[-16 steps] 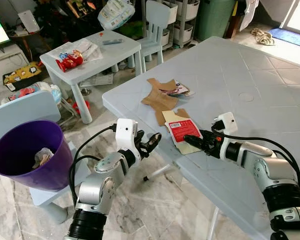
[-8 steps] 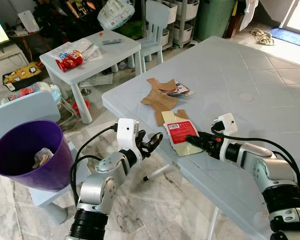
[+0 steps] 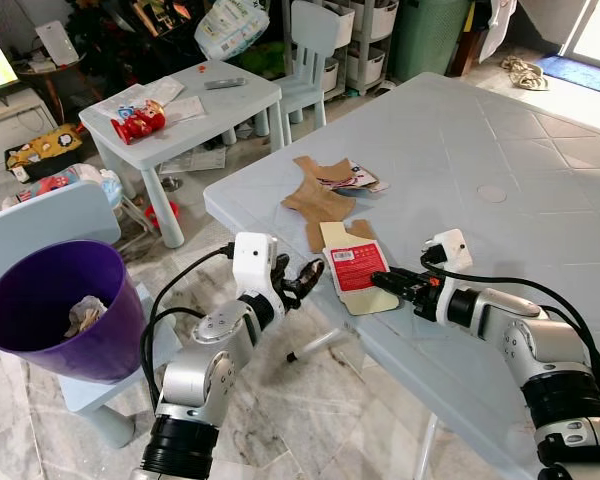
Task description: Picking trash to rubbish bin
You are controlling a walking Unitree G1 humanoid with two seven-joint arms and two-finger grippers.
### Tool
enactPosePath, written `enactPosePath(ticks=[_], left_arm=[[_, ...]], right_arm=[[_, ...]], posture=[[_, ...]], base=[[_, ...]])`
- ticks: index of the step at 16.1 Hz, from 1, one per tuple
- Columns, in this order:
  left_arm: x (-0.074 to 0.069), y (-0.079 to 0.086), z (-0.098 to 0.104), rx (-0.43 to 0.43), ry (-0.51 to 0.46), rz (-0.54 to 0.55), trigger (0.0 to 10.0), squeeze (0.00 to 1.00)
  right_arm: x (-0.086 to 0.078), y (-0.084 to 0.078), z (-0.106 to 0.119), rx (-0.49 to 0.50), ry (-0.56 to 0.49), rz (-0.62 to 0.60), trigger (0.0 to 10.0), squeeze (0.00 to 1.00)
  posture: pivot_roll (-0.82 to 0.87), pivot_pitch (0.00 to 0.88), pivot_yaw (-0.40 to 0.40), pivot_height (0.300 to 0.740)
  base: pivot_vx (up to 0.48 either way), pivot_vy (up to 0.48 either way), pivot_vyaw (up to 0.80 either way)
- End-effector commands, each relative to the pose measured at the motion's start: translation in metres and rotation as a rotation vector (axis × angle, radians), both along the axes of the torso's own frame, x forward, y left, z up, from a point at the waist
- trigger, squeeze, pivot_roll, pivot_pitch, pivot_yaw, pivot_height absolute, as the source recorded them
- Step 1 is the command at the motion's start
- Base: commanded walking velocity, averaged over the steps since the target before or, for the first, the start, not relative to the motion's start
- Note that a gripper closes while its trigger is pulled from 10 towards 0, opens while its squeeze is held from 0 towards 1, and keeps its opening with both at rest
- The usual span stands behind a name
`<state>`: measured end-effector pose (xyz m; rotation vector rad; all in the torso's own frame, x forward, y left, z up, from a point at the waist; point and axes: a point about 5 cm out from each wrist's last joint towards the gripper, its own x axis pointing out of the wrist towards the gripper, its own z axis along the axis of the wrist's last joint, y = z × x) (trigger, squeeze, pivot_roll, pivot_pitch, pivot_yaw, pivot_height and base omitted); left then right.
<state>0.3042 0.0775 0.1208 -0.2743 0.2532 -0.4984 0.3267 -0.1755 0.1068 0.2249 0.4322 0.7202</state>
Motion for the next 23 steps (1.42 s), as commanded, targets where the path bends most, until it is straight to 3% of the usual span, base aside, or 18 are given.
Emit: enactPosePath(ticks=[1,3,9,11,12,15,17,23], left_arm=[[0.004,0.002,0.003,0.018,-0.017,0.028,10.0,0.0],[0.005,0.003,0.005,0.016,-0.026,0.042,10.0,0.0],[0.015,0.018,0.016,0.023,-0.089,0.182,10.0,0.0],[0.017,0.021,0.017,0.022,-0.1,0.205,10.0,0.0],[0.02,0.026,0.02,0.027,-0.111,0.24,10.0,0.0],[0.022,0.031,0.021,0.038,-0.12,0.27,10.0,0.0],[0.025,0.035,0.022,0.02,-0.119,0.293,10.0,0.0],[0.025,0.033,0.026,-0.01,-0.139,0.268,10.0,0.0]], right_arm=[[-0.005,0.001,-0.013,-0.021,0.06,-0.008,0.0,0.0],[-0.003,0.0,-0.01,-0.005,0.049,-0.033,0.0,0.0],[0.02,-0.02,0.017,0.11,-0.063,-0.268,0.0,0.0],[0.024,-0.024,0.023,0.108,-0.093,-0.322,0.0,0.0],[0.032,-0.032,0.036,0.118,-0.152,-0.435,0.0,0.0],[0.039,-0.037,0.055,0.057,-0.267,-0.531,0.0,0.0],[0.043,-0.035,0.079,-0.007,-0.422,-0.578,0.0,0.0],[0.045,-0.033,0.082,-0.037,-0.453,-0.606,0.0,0.0]], posture=[[0.04,0.074,0.02,0.74],[0.04,0.074,0.02,0.74],[0.04,0.07,0.026,0.74],[0.04,0.07,0.028,0.74],[0.04,0.068,0.029,0.74],[0.04,0.068,0.03,0.74],[0.04,0.069,0.03,0.74],[0.04,0.064,0.029,0.74]], base=[[0.0,0.0,0.0],[0.0,0.0,0.0],[0.0,0.0,0.0],[0.0,0.0,0.0],[0.0,0.0,0.0],[0.0,0.0,0.0],[0.0,0.0,0.0],[0.0,0.0,-0.34]])
